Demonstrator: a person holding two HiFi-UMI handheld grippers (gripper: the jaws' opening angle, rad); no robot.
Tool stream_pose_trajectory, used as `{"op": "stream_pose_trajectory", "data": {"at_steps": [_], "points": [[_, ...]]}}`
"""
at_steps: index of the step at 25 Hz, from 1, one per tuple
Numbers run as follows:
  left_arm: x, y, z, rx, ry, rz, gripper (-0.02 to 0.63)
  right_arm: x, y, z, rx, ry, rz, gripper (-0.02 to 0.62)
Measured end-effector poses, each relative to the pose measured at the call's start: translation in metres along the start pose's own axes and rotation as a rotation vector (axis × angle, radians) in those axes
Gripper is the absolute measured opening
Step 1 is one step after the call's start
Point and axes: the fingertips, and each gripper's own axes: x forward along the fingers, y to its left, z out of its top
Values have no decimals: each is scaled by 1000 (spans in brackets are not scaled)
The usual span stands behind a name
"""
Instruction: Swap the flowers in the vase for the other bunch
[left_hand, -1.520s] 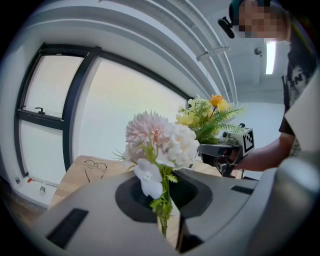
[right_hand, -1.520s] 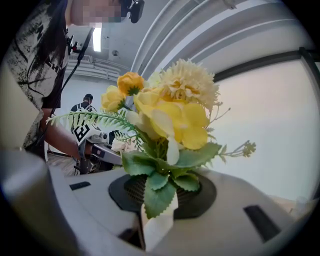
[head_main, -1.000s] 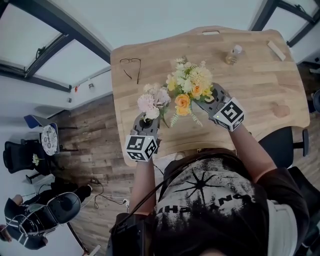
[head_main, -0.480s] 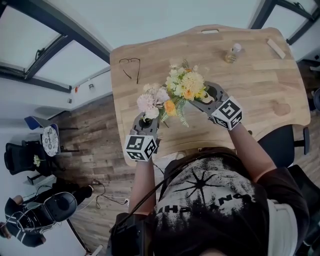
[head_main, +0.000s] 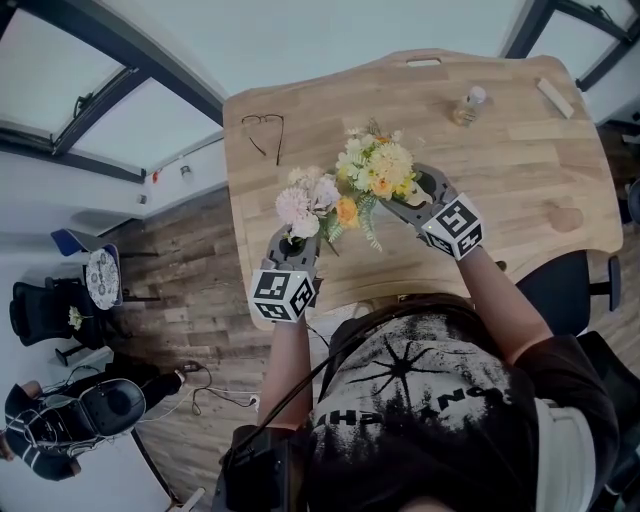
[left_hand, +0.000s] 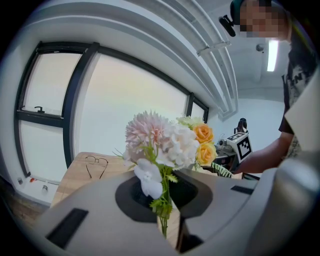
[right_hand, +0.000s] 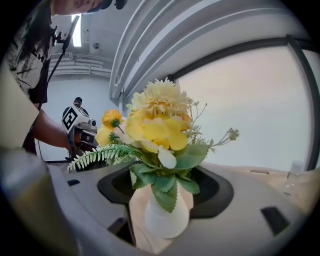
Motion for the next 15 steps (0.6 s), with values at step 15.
{"op": "stream_pose_trajectory", "data": {"at_steps": [15], "points": [[-5, 7, 6, -11, -8, 0, 51, -1, -9, -12, 42, 54, -65, 301]]}}
